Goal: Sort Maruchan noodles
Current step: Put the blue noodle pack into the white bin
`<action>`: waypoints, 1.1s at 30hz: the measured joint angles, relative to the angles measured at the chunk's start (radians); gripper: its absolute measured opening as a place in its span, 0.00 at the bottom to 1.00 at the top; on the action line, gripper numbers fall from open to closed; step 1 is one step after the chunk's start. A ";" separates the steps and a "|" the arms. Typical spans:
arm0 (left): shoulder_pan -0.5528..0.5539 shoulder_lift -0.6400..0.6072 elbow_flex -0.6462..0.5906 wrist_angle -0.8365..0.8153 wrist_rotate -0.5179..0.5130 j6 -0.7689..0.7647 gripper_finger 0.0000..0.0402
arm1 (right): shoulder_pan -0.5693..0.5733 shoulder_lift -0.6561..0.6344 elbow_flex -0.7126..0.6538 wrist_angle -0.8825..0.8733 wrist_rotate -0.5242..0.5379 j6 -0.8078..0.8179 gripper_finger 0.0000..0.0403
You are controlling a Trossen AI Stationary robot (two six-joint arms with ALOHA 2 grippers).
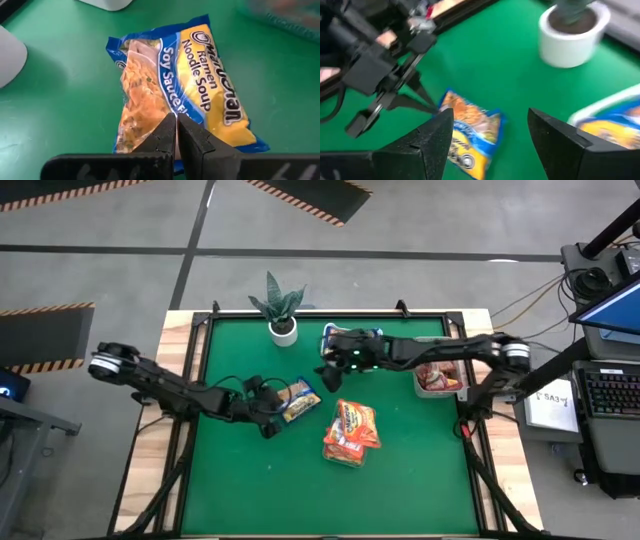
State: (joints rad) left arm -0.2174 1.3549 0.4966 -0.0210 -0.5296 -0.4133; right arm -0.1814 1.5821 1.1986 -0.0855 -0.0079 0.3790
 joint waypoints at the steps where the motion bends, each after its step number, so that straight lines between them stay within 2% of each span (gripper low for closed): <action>1: -0.005 -0.009 -0.008 0.006 -0.001 -0.009 0.00 | 0.000 0.030 0.026 -0.011 -0.019 -0.002 0.61; 9: -0.012 0.016 -0.066 0.188 -0.005 -0.032 0.00 | 0.000 0.223 0.194 -0.118 -0.072 -0.004 0.61; 13: -0.014 0.056 -0.076 0.189 0.004 -0.042 0.00 | 0.000 0.283 0.242 -0.174 -0.075 0.004 0.62; 19: -0.015 0.114 -0.081 0.186 0.040 -0.058 0.00 | 0.000 0.326 0.273 -0.208 -0.080 0.022 0.62; 24: -0.019 0.162 -0.080 0.192 0.033 -0.103 0.00 | 0.008 0.349 0.273 -0.216 -0.092 0.029 0.62; 33: -0.019 0.170 -0.085 0.206 0.033 -0.108 0.00 | 0.041 0.428 0.330 -0.203 -0.109 0.022 0.62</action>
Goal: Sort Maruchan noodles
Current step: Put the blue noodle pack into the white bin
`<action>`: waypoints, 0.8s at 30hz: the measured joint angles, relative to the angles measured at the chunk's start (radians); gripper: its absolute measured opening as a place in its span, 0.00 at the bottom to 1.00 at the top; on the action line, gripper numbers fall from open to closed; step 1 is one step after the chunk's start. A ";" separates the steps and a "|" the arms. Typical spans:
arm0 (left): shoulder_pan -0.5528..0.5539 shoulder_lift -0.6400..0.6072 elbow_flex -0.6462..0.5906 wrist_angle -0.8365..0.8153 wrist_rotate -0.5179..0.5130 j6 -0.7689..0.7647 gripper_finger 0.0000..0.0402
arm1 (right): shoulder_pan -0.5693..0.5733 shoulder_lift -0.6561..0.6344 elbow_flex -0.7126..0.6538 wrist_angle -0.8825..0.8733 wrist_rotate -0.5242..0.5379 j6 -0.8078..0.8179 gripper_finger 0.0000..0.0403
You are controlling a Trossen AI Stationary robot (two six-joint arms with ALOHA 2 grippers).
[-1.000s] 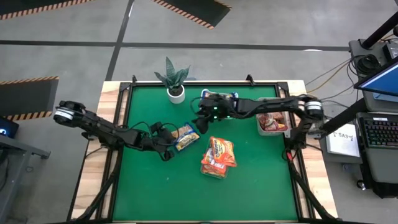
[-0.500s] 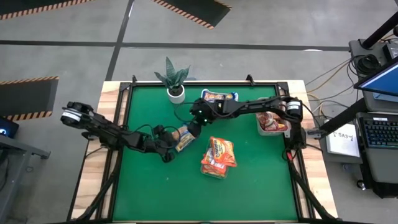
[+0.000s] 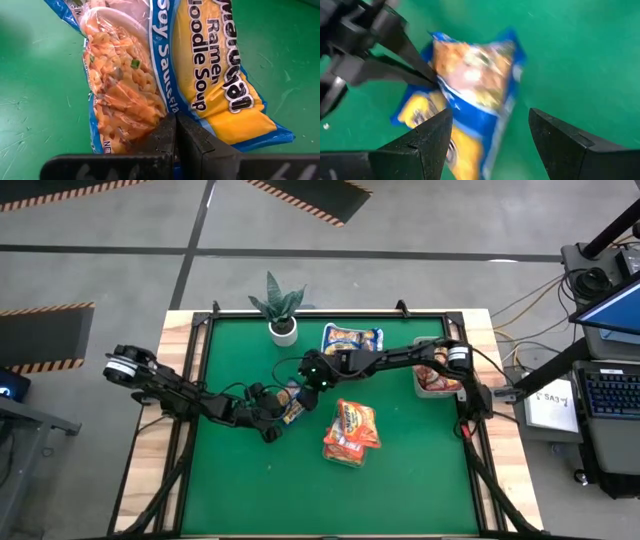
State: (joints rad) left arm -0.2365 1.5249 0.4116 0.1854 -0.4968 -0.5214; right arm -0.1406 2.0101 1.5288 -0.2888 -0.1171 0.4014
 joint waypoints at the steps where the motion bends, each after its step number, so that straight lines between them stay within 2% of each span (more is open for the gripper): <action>1: 0.000 0.000 0.000 0.001 0.000 0.000 0.00 | 0.003 0.008 0.008 0.010 -0.009 -0.002 0.62; 7: 0.001 0.002 -0.001 0.007 0.000 0.004 0.00 | 0.012 0.067 0.053 0.042 -0.067 -0.010 0.61; 12: -0.001 -0.001 -0.002 0.015 -0.005 0.015 0.00 | 0.014 0.110 0.091 0.043 -0.067 -0.041 0.55; 16: -0.001 -0.001 -0.002 0.018 -0.006 0.015 0.00 | 0.014 0.119 0.103 0.038 -0.066 -0.049 0.44; 24: -0.012 -0.020 -0.001 0.006 0.003 0.019 0.00 | 0.014 0.103 0.103 0.034 -0.075 -0.079 0.16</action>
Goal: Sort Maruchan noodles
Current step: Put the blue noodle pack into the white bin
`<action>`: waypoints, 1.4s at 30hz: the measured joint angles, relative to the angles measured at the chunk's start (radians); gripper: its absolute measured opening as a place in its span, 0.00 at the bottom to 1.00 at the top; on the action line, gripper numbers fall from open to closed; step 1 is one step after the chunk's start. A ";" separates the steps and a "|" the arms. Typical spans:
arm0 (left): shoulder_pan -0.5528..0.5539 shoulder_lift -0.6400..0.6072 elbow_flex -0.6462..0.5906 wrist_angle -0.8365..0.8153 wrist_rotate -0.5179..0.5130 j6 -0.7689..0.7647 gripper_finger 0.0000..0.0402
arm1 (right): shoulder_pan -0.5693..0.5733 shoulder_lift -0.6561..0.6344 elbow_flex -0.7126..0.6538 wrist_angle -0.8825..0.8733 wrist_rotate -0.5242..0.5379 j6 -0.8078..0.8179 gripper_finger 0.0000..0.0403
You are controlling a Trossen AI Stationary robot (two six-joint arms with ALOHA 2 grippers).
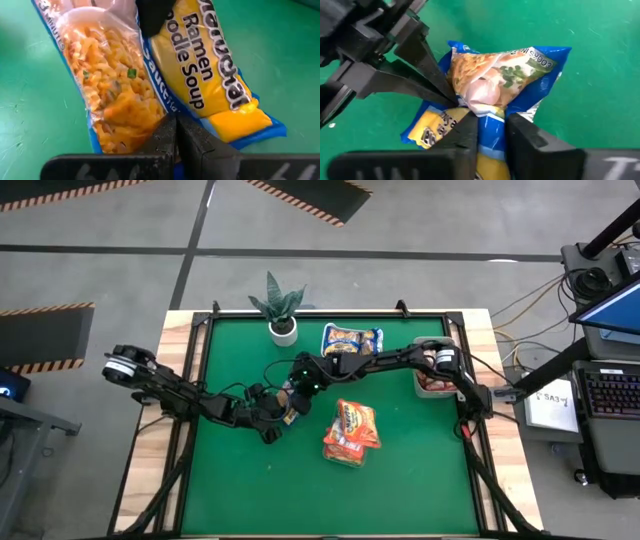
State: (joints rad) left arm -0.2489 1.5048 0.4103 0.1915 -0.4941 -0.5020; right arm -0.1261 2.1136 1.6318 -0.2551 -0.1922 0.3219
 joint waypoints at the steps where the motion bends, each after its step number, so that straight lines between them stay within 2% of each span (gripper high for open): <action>1: -0.008 -0.018 0.000 -0.022 0.004 0.006 0.00 | 0.001 -0.004 0.000 0.001 -0.005 -0.004 0.13; 6: -0.049 -0.171 -0.003 -0.113 -0.026 0.053 0.00 | 0.005 -0.031 -0.003 -0.008 -0.014 -0.040 0.03; 13: -0.102 -0.457 -0.002 -0.203 -0.148 0.161 0.00 | 0.002 -0.122 -0.003 -0.032 -0.051 -0.082 0.02; 20: -0.119 -0.677 -0.002 -0.183 -0.176 0.305 0.00 | -0.020 -0.294 -0.010 -0.194 -0.049 -0.122 0.02; 25: -0.119 -0.733 -0.003 -0.177 -0.179 0.311 0.00 | -0.099 -0.406 -0.011 -0.346 0.053 -0.136 0.02; 29: -0.117 -0.739 0.004 -0.179 -0.179 0.353 0.00 | -0.179 -0.463 -0.031 -0.388 0.171 -0.067 0.02; 32: -0.118 -0.740 0.030 -0.172 -0.217 0.406 0.00 | -0.235 -0.478 -0.071 -0.383 0.244 0.014 0.02; 36: -0.118 -0.739 0.053 -0.169 -0.241 0.423 0.00 | -0.282 -0.477 -0.188 -0.245 0.327 0.128 0.02; 42: -0.118 -0.732 0.054 -0.174 -0.240 0.410 0.00 | -0.306 -0.481 -0.375 -0.020 0.339 0.298 0.02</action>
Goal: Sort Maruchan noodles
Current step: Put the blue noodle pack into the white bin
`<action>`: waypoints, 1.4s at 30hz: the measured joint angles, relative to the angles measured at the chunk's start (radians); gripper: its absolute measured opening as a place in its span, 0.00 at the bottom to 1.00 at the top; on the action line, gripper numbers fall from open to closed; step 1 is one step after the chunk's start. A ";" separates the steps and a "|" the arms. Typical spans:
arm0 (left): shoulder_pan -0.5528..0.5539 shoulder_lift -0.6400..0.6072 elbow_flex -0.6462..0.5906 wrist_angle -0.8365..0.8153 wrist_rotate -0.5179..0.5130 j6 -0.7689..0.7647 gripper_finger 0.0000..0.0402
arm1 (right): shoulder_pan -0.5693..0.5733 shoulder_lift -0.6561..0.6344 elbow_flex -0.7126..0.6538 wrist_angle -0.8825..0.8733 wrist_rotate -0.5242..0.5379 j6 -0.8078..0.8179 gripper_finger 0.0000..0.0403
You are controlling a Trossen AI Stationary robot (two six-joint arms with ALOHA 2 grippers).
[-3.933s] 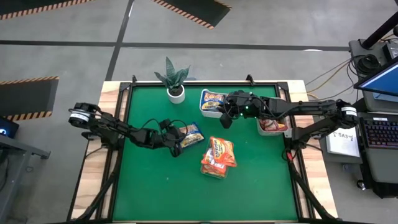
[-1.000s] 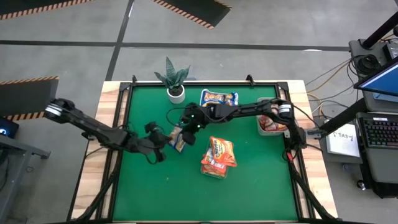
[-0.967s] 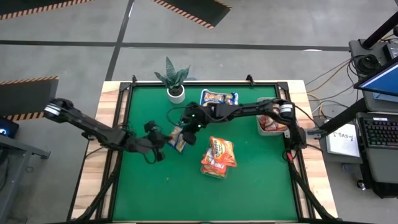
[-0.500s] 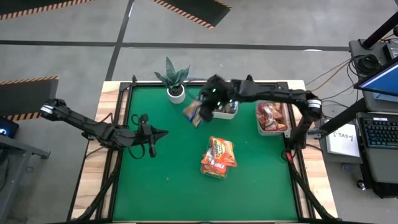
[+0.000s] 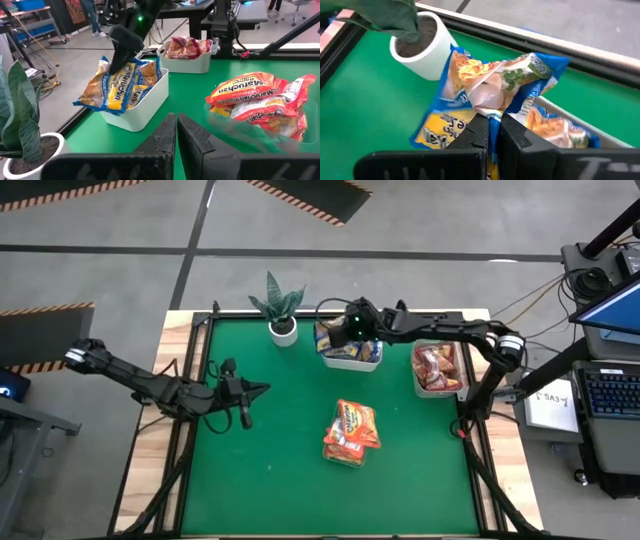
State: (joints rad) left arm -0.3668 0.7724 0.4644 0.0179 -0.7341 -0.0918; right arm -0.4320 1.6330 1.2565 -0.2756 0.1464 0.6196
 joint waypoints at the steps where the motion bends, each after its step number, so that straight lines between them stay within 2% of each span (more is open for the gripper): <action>1: 0.000 0.002 0.000 0.000 0.001 -0.003 0.00 | 0.003 -0.001 -0.018 0.020 0.013 0.020 0.02; 6: 0.000 0.021 -0.001 0.000 0.002 -0.003 0.00 | 0.015 -0.005 -0.069 0.019 0.083 0.077 0.02; 10: 0.000 0.038 -0.001 0.000 0.003 -0.003 0.00 | 0.015 -0.022 -0.083 0.015 0.086 0.087 0.03; 16: 0.000 0.048 -0.001 0.000 0.003 0.001 0.00 | 0.015 -0.056 -0.072 -0.107 0.090 0.083 0.03; 21: 0.000 0.048 -0.001 0.000 0.003 0.001 0.00 | 0.015 -0.060 -0.073 -0.142 0.082 0.077 0.04; 34: 0.000 0.048 -0.001 0.006 0.003 -0.004 0.00 | 0.005 -0.058 -0.071 -0.160 0.090 0.040 0.31; 38: 0.000 0.048 -0.001 0.005 0.003 -0.006 0.00 | 0.001 -0.091 -0.026 -0.195 0.105 0.013 0.36; 42: 0.000 0.048 -0.001 0.005 0.003 -0.005 0.00 | 0.010 -0.113 -0.001 -0.201 0.198 -0.028 0.35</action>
State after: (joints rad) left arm -0.3668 0.8204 0.4633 0.0227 -0.7311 -0.0971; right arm -0.4223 1.5203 1.2550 -0.4768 0.3446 0.5917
